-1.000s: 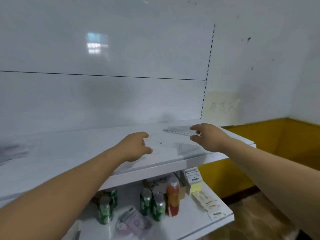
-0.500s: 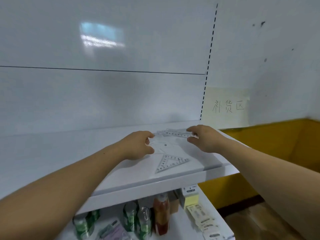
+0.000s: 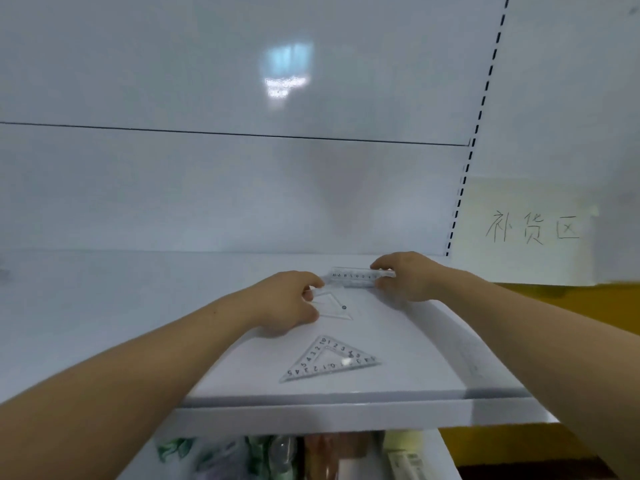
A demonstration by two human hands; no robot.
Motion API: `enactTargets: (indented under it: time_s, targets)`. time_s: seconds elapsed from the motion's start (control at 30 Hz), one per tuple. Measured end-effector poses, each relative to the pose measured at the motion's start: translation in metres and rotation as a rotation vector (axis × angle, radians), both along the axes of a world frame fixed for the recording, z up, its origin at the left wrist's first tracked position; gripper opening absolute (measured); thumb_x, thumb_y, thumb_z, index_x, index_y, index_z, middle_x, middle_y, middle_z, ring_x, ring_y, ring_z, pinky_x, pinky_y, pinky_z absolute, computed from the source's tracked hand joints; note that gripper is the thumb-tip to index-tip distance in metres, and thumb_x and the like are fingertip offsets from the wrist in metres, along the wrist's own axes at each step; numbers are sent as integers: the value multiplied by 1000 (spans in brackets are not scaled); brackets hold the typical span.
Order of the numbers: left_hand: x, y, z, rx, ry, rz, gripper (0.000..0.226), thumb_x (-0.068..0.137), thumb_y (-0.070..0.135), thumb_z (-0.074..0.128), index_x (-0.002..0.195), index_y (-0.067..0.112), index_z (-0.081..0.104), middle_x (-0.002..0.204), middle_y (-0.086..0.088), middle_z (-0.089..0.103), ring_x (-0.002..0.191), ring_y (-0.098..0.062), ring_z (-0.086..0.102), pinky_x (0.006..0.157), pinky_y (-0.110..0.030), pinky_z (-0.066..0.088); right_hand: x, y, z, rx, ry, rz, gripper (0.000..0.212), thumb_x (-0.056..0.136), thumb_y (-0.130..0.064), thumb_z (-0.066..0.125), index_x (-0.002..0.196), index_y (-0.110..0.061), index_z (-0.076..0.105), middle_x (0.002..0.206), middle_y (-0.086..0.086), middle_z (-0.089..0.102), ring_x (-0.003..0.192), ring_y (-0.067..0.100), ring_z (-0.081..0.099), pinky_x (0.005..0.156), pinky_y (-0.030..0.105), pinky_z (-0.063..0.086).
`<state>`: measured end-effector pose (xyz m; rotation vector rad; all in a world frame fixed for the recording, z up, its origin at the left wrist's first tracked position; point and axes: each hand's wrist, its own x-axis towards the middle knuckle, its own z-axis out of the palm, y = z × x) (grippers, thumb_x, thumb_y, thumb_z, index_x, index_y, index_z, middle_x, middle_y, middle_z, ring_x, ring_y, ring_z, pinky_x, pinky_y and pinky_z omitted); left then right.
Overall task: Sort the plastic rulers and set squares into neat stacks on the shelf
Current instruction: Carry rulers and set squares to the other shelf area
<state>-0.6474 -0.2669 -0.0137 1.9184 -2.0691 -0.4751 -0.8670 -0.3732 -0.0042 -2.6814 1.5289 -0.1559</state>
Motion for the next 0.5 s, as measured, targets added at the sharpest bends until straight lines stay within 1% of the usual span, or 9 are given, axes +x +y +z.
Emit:
enactTargets:
  time_s: [0.1, 0.2, 0.3, 0.37, 0.4, 0.43, 0.47, 0.5]
  targets:
    - [-17, 7, 1, -11, 16, 69, 52, 87, 27, 59, 137, 27, 42, 114, 10, 50, 96, -10, 50, 87, -21, 37, -5, -8, -1, 4, 46, 65, 39, 97, -36, 44, 132, -21, 51, 134, 3, 54, 119, 22, 49, 96, 29, 38]
    - [-37, 12, 4, -26, 10, 123, 54, 88, 27, 59, 139, 26, 40, 122, 7, 52, 97, -11, 49, 85, -21, 36, -12, -14, -5, -2, 68, 119, 40, 97, -37, 43, 131, -18, 51, 134, 5, 53, 121, 23, 48, 96, 28, 36]
    - [-56, 16, 7, -62, 1, 167, 56, 89, 24, 59, 141, 25, 38, 125, 5, 52, 95, -11, 48, 83, -20, 36, -21, -19, -13, -8, 52, 151, 47, 97, -41, 42, 137, -17, 45, 142, 6, 45, 128, 25, 42, 104, 30, 33]
    - [-66, 19, 8, -87, -9, 185, 57, 89, 24, 60, 141, 24, 38, 124, 4, 53, 95, -11, 48, 83, -20, 36, -27, -17, -16, 9, 2, 150, 53, 97, -42, 41, 144, -19, 36, 150, 5, 34, 137, 23, 33, 111, 31, 26]
    - [-71, 21, 8, -92, -11, 195, 57, 89, 24, 60, 141, 23, 38, 124, 4, 53, 95, -11, 48, 82, -20, 36, -31, -14, -17, 13, -36, 162, 53, 97, -42, 41, 145, -19, 35, 151, 4, 33, 138, 22, 31, 113, 31, 24]
    - [-75, 22, 7, -96, -11, 205, 57, 89, 25, 61, 141, 23, 38, 123, 4, 53, 95, -11, 48, 82, -20, 35, -35, -10, -16, 12, -83, 179, 51, 98, -41, 41, 144, -19, 38, 150, 3, 35, 137, 22, 32, 112, 31, 25]
    - [-80, 22, 6, -104, -9, 213, 57, 88, 26, 61, 140, 23, 39, 121, 5, 53, 95, -11, 48, 81, -20, 35, -39, -5, -15, 8, -141, 197, 46, 98, -40, 40, 138, -18, 46, 145, 4, 42, 133, 22, 37, 109, 31, 28]
    - [-86, 22, 5, -118, -7, 218, 57, 88, 27, 62, 140, 23, 39, 117, 6, 53, 94, -12, 49, 81, -21, 36, -43, 2, -14, 8, -207, 215, 39, 99, -38, 39, 126, -15, 57, 133, 6, 53, 124, 24, 46, 102, 31, 34]
